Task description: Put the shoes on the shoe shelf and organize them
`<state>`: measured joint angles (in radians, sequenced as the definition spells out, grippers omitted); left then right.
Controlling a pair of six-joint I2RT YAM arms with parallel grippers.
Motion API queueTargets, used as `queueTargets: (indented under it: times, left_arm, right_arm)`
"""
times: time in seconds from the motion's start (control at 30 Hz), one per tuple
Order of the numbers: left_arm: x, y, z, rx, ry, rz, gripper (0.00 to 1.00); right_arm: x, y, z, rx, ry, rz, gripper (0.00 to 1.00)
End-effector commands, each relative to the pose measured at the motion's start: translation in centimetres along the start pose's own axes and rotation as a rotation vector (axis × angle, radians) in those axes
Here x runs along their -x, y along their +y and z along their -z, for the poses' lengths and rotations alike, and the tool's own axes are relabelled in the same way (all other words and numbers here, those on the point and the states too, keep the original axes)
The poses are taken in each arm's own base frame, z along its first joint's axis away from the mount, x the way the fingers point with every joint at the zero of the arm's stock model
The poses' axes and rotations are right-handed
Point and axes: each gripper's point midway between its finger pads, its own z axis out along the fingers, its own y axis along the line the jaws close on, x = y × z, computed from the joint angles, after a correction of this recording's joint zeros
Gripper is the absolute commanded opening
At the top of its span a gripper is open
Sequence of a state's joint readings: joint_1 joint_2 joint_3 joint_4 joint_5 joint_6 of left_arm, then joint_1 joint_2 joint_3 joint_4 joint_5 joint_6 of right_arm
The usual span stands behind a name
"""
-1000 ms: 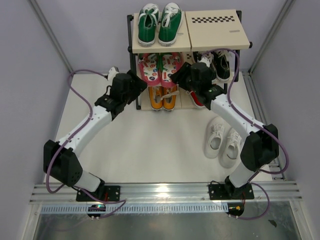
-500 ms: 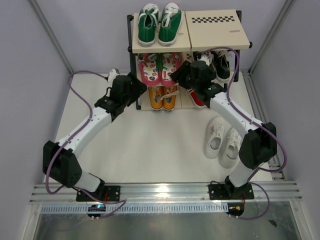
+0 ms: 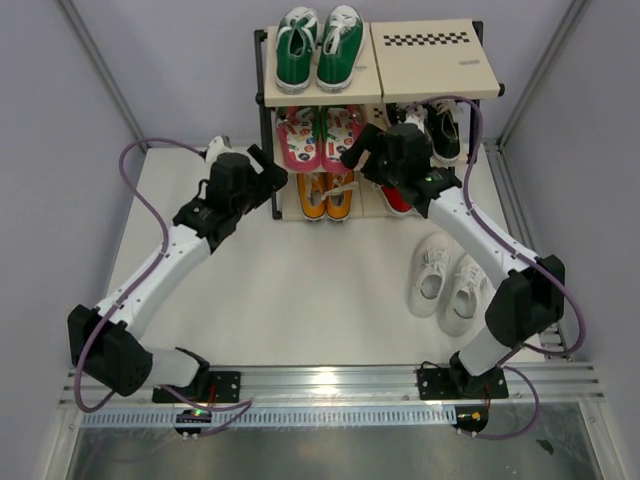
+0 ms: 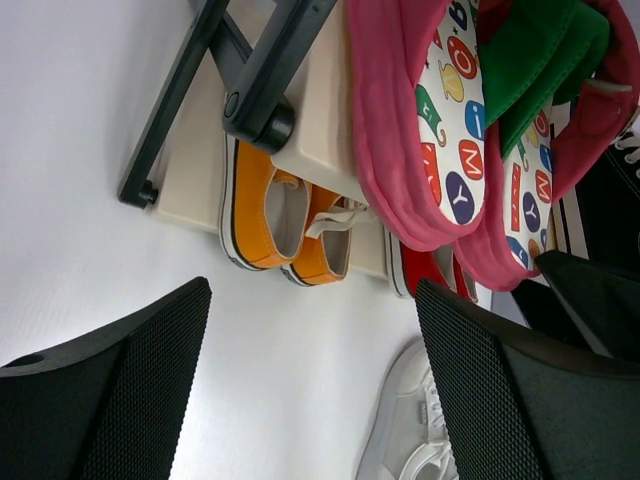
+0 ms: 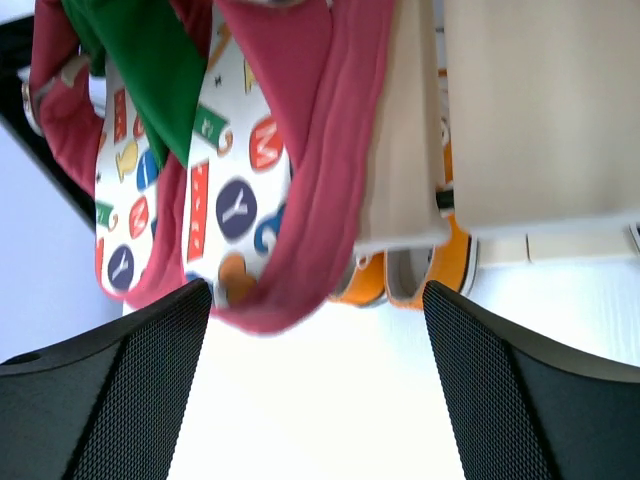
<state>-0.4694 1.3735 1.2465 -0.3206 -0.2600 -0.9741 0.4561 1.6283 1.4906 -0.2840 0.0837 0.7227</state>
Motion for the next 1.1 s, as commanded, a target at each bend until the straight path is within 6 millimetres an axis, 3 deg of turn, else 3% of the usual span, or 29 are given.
queueTargets:
  times: [0.0, 0.07, 0.1, 0.17, 0.27, 0.3, 0.37, 0.5, 0.6, 0.73, 0.87, 1.07]
  left_arm:
    - [0.8, 0.1, 2.3, -0.011, 0.004, -0.093, 0.87]
    - [0.6, 0.9, 3.1, 0.005, 0.019, -0.147, 0.89]
    - [0.4, 1.3, 3.7, 0.009, 0.033, -0.168, 0.91]
    - [-0.1, 2.6, 5.2, 0.026, 0.064, -0.241, 0.92]
    - [-0.7, 4.8, 7.4, 0.069, 0.107, -0.313, 0.95]
    - [-1.2, 5.7, 7.8, 0.087, 0.127, -0.342, 0.95]
    - [-1.7, 7.0, 9.1, 0.107, 0.154, -0.367, 0.96]
    - [-3.2, 9.3, 10.6, 0.129, 0.195, -0.370, 0.97]
    - [-4.6, 10.9, 11.3, 0.140, 0.221, -0.348, 0.97]
    - [-6.0, 12.7, 11.8, 0.181, 0.254, -0.321, 0.96]
    - [-6.5, 14.1, 12.2, 0.215, 0.266, -0.333, 0.95]
    - [-6.0, 14.7, 13.1, 0.222, 0.236, -0.342, 0.94]
  right_arm:
    - [0.8, 0.8, 4.4, 0.042, 0.012, 0.016, 0.91]
    - [-1.1, -0.6, 5.6, 0.028, 0.055, 0.016, 0.91]
    - [-0.9, -0.5, 7.7, 0.045, 0.043, 0.015, 0.91]
    - [-3.8, -3.4, 9.2, -0.017, 0.104, 0.028, 0.91]
    - [-5.3, -7.0, 13.2, -0.098, 0.093, 0.047, 0.91]
    - [-5.7, -8.3, 15.6, -0.136, 0.094, 0.052, 0.91]
    - [-7.6, -12.5, 17.7, -0.285, 0.117, 0.071, 0.91]
    - [-9.5, -17.9, 21.5, -0.475, 0.095, 0.048, 0.91]
    - [-13.1, -21.7, 22.2, -0.582, 0.130, -0.019, 0.91]
    - [-14.7, -23.8, 21.8, -0.656, 0.120, -0.074, 0.90]
    - [-13.6, -23.6, 20.3, -0.644, 0.066, -0.075, 0.79]
    - [-12.0, -25.0, 19.4, -0.712, 0.018, -0.055, 0.61]
